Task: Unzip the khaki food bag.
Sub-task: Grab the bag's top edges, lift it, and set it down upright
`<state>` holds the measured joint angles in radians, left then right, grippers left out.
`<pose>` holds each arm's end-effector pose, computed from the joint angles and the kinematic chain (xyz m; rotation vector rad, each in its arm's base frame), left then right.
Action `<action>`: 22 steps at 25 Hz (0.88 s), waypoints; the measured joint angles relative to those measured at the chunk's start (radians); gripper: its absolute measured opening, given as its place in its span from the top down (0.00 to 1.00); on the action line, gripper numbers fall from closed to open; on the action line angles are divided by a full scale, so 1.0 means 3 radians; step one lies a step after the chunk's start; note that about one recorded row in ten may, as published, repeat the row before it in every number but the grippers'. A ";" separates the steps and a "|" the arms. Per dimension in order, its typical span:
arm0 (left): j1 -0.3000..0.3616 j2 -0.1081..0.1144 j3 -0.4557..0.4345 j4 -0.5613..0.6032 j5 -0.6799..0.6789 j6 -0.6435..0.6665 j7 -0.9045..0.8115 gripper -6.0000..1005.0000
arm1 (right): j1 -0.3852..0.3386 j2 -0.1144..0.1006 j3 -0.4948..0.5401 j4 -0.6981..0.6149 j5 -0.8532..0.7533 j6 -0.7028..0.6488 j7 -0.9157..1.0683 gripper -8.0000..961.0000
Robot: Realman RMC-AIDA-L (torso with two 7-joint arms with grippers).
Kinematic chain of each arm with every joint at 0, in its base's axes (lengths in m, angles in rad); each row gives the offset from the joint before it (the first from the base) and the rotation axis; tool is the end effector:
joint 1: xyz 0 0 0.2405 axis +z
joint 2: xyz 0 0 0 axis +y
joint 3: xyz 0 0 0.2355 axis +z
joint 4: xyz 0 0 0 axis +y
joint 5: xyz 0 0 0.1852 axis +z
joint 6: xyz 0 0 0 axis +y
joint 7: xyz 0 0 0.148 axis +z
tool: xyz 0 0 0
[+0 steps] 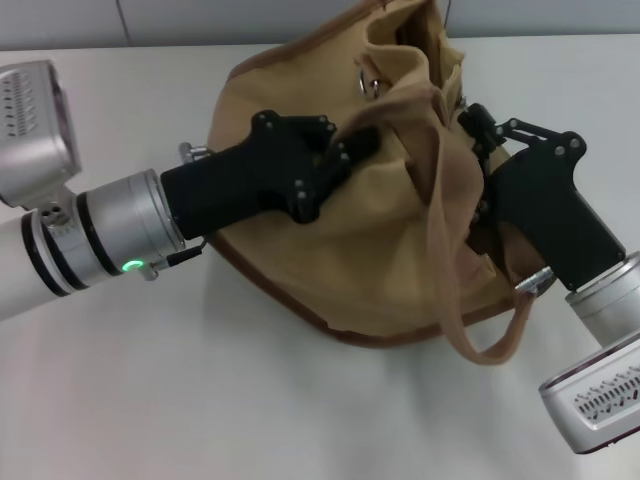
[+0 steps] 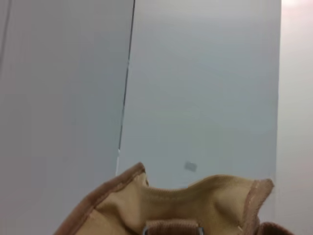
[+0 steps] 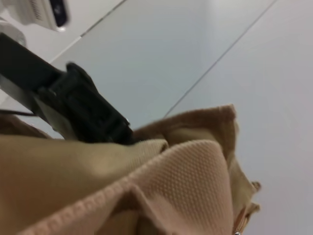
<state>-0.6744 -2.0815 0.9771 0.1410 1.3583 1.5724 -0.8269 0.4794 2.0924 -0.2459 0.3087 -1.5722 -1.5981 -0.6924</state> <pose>-0.1687 0.2988 -0.0388 -2.5600 -0.2871 -1.2446 0.2143 0.2580 -0.0405 -1.7494 -0.4172 0.5620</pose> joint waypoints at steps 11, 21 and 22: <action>0.0224 0.0000 -0.0005 0.0026 -0.0475 0.0078 0.0001 0.93 | -0.0124 -0.0007 0.0037 -0.0023 0.0005 -0.0085 0.0147 0.98; 0.0397 0.0000 -0.0009 0.0025 -0.0823 0.0090 0.0001 0.93 | -0.0295 -0.0007 0.0042 -0.0162 0.0010 -0.0124 0.0391 0.97; 0.0414 0.0000 -0.0010 0.0024 -0.0861 0.0090 0.0000 0.93 | -0.0310 -0.0008 0.0042 -0.0175 0.0011 -0.0123 0.0393 0.97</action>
<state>-0.5502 -2.0816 0.9742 0.1481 1.0999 1.5993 -0.8268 0.3863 2.0900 -0.2332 0.2561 -1.5689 -1.6351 -0.5745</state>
